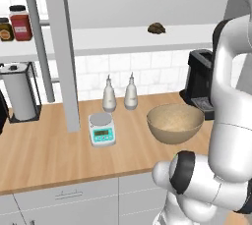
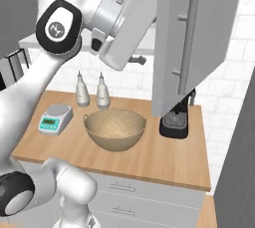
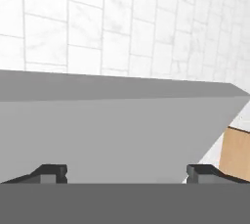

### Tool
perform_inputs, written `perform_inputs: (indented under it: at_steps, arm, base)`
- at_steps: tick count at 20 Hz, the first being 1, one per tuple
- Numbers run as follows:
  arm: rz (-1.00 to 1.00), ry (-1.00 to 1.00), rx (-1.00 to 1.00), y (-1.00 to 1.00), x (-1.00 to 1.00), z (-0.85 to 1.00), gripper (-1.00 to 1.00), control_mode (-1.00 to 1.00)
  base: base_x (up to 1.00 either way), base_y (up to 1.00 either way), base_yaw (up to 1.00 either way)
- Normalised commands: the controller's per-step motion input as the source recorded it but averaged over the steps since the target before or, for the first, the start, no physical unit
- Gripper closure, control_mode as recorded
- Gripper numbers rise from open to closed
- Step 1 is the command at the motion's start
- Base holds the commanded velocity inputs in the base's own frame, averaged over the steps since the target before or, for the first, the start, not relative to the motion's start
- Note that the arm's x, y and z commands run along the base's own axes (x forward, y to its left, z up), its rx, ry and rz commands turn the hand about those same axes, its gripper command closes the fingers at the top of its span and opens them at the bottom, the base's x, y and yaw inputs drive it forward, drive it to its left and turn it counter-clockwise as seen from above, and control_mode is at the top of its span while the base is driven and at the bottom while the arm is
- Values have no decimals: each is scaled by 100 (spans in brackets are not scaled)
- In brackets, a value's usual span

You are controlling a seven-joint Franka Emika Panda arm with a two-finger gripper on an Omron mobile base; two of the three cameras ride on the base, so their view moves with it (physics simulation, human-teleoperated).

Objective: Open the cabinet, pick up the bread from the cabinet and place it in the basket. Then move the basket to the dining counter.

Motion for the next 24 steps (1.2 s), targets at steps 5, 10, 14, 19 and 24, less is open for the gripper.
perform_inputs:
  at_steps: [5, 10, 14, 19, 24]
  arm:
    - [-29, -3, 9, -98, -1, -10, -100, -100]
    - [-19, -9, 2, 3, 16, -12, -100, -100]
    - [-11, -12, 0, 100, 17, -49, -100, -100]
    - [3, -1, 0, 100, 0, -30, -100, -100]
    - [53, 19, -3, 100, -9, -5, -100, -100]
  base:
    - [0, 0, 0]
    - [0, 0, 0]
    - [0, 0, 0]
    - [0, 0, 0]
    - [0, 0, 0]
